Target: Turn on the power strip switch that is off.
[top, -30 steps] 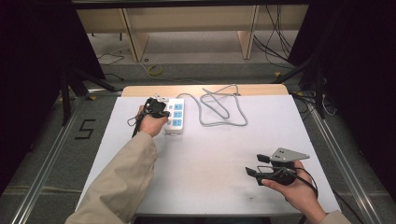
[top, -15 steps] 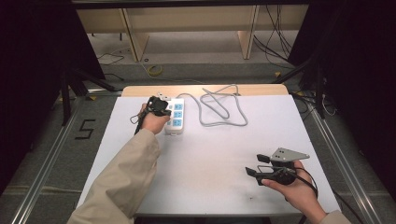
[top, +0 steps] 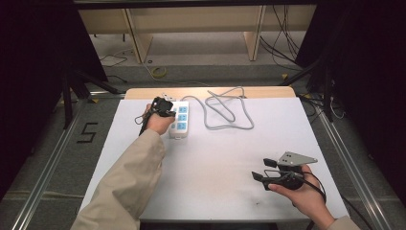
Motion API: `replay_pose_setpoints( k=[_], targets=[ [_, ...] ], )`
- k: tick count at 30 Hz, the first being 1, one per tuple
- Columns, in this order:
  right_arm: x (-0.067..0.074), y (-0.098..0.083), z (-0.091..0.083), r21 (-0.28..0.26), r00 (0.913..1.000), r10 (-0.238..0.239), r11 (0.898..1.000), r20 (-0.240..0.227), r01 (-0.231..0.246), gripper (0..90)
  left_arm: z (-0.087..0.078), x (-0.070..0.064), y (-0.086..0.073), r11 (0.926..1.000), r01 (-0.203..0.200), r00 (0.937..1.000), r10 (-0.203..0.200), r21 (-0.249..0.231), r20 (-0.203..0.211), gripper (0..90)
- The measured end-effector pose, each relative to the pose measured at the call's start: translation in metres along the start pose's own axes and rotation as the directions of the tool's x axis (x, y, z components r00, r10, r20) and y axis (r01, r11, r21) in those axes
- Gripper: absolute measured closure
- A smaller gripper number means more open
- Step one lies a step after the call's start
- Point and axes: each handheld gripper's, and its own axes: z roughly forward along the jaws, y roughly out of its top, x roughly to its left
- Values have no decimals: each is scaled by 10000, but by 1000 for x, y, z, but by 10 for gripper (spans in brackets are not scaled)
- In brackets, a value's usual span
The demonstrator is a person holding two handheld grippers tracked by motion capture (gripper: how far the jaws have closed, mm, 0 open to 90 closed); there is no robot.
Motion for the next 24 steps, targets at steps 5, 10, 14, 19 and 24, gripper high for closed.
replay_pose_setpoints(
  k=[5, 10, 14, 19, 24],
  targets=[
    [0, 0, 0, 67, 10000, -34, 10000, -29, 35, 307, 2, 1, -1, 10000, 9, 10000, -9, 61, -52, 898],
    [0, 0, 0, 91, 10000, -27, 10000, -27, 28, 307, 6, 2, -1, 9998, 110, 9999, -110, 159, 0, 899],
    [0, 0, 1, 95, 10000, -49, 9999, -33, 49, 307, 8, 1, -1, 9998, 109, 9999, -109, 193, 8, 899],
    [0, 0, 0, 104, 10000, -23, 9999, -41, 24, 307, 10, -1, 3, 9996, 121, 9999, -122, 274, 35, 898],
    [0, 0, 0, 100, 10000, -11, 9999, -63, 12, 307, 11, -3, 5, 9996, 77, 10000, -75, 268, -63, 899]
  ],
)
